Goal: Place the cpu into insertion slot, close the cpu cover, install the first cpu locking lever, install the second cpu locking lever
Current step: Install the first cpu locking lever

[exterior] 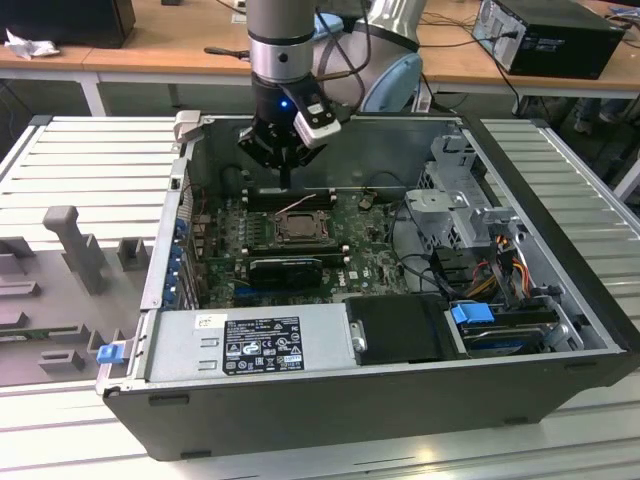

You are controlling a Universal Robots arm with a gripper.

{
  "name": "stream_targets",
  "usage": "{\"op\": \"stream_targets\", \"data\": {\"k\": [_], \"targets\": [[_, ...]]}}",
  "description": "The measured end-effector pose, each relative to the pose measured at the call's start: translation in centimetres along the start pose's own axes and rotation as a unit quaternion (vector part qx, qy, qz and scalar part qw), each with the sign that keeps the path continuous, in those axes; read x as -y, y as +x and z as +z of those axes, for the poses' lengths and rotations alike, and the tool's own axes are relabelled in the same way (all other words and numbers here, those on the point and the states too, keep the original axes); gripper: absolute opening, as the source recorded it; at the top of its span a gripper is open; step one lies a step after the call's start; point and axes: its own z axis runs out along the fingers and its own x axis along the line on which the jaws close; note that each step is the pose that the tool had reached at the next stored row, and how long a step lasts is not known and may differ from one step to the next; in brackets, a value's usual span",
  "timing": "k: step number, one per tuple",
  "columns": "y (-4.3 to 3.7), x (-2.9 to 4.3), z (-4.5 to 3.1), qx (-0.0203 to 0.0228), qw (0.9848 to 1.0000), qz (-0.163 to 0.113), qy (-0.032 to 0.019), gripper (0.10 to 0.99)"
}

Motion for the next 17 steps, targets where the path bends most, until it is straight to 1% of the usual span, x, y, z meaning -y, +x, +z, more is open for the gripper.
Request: {"op": "stream_targets", "data": {"k": [1,3,5,6,7,9,12,14,17], "targets": [[-0.01,0.02,0.03,-0.0001,1.0000,0.001,-0.0020,0.106],[-0.23,0.04,0.17,-0.0008,1.0000,0.003,-0.0020,0.106],[-0.89,0.06,0.65,-0.0017,1.0000,0.003,-0.0020,0.106],[-1.45,0.08,1.21,-0.0023,1.0000,0.003,-0.0020,0.106],[-1.68,0.09,1.61,-0.0024,1.0000,0.002,-0.0020,0.106],[-1.81,0.11,2.21,-0.0026,1.0000,-0.007,-0.0023,0.106],[-1.93,0.11,2.44,-0.0027,1.0000,-0.009,-0.0024,0.106],[-2.30,0.06,2.80,-0.0028,1.0000,-0.009,-0.0023,0.106],[-2.54,-0.03,3.04,-0.0033,1.0000,-0.009,-0.0024,0.106]]}}
